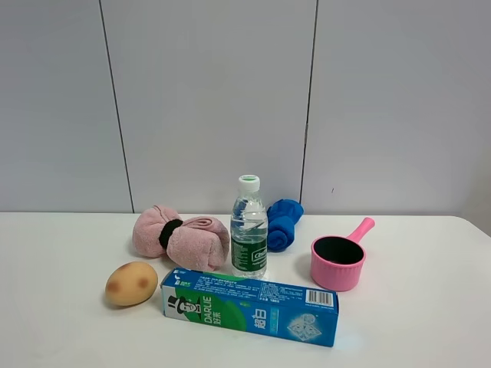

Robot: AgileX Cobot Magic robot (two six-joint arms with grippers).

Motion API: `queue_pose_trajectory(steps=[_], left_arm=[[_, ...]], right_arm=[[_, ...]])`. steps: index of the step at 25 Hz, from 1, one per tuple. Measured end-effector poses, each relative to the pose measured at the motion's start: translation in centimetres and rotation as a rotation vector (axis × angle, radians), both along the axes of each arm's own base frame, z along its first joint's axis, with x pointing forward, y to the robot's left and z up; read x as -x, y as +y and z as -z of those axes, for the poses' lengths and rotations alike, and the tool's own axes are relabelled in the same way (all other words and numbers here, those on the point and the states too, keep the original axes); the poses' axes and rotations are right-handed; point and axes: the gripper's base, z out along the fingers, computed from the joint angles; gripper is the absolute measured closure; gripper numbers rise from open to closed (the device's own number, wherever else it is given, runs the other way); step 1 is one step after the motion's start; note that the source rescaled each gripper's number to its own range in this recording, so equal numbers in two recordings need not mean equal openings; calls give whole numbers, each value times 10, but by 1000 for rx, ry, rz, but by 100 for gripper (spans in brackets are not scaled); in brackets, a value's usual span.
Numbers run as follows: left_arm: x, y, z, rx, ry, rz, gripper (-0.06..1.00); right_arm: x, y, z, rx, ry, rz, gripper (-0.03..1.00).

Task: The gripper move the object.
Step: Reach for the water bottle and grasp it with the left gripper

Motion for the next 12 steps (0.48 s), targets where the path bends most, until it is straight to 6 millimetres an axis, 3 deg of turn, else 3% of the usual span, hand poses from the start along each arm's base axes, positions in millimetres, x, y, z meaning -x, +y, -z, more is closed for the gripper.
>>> queue_pose_trajectory(steps=[12], left_arm=[[-2, -1, -6, -1, 8, 9, -6]], right_arm=[[0, 0, 0, 0, 0, 0, -3]])
